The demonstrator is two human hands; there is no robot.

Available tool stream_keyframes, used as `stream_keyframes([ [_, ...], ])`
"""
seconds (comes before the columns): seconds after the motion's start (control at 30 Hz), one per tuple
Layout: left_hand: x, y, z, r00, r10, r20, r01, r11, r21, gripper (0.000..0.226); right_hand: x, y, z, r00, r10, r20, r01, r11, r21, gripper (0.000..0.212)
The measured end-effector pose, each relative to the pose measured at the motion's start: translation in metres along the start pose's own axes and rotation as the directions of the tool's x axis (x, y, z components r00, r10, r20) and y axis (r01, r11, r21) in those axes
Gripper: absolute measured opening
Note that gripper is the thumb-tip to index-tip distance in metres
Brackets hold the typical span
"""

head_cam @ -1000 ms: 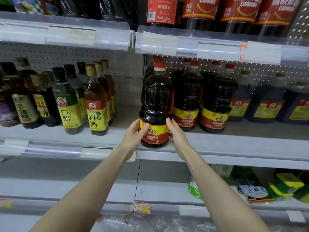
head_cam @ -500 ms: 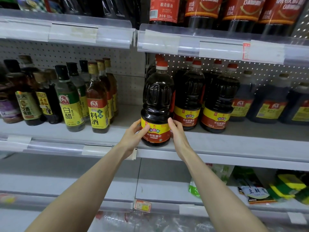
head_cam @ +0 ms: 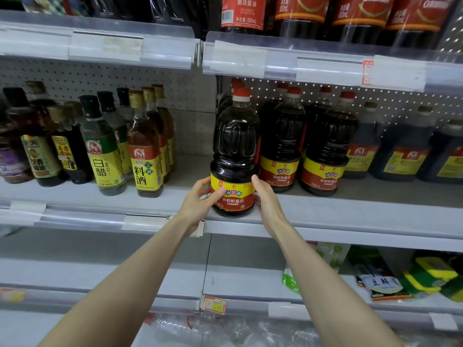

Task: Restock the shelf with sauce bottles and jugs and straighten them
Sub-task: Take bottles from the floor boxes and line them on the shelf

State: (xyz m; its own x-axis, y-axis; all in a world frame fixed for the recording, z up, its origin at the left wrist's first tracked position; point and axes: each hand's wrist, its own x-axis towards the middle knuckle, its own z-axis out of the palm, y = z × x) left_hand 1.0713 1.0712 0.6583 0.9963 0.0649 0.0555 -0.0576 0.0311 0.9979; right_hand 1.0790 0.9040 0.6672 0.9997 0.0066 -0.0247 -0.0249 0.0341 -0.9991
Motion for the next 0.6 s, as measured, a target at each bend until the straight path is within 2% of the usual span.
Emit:
stream_keyframes([
  [0.33, -0.0017, 0.0009, 0.0024, 0.999, 0.031, -0.038, -0.030, 0.999, 0.034, 0.043, 0.0013, 0.0037, -0.0005, 1.000, -0.019, 0.013, 0.019, 1.000, -0.011, 0.061],
  [0.6, -0.0027, 0.0079, 0.0014, 1.000, 0.016, -0.015, -0.015, 0.997, 0.081, 0.048, -0.0024, -0.0020, 0.0037, 1.000, -0.018, -0.008, 0.018, 1.000, 0.019, 0.059],
])
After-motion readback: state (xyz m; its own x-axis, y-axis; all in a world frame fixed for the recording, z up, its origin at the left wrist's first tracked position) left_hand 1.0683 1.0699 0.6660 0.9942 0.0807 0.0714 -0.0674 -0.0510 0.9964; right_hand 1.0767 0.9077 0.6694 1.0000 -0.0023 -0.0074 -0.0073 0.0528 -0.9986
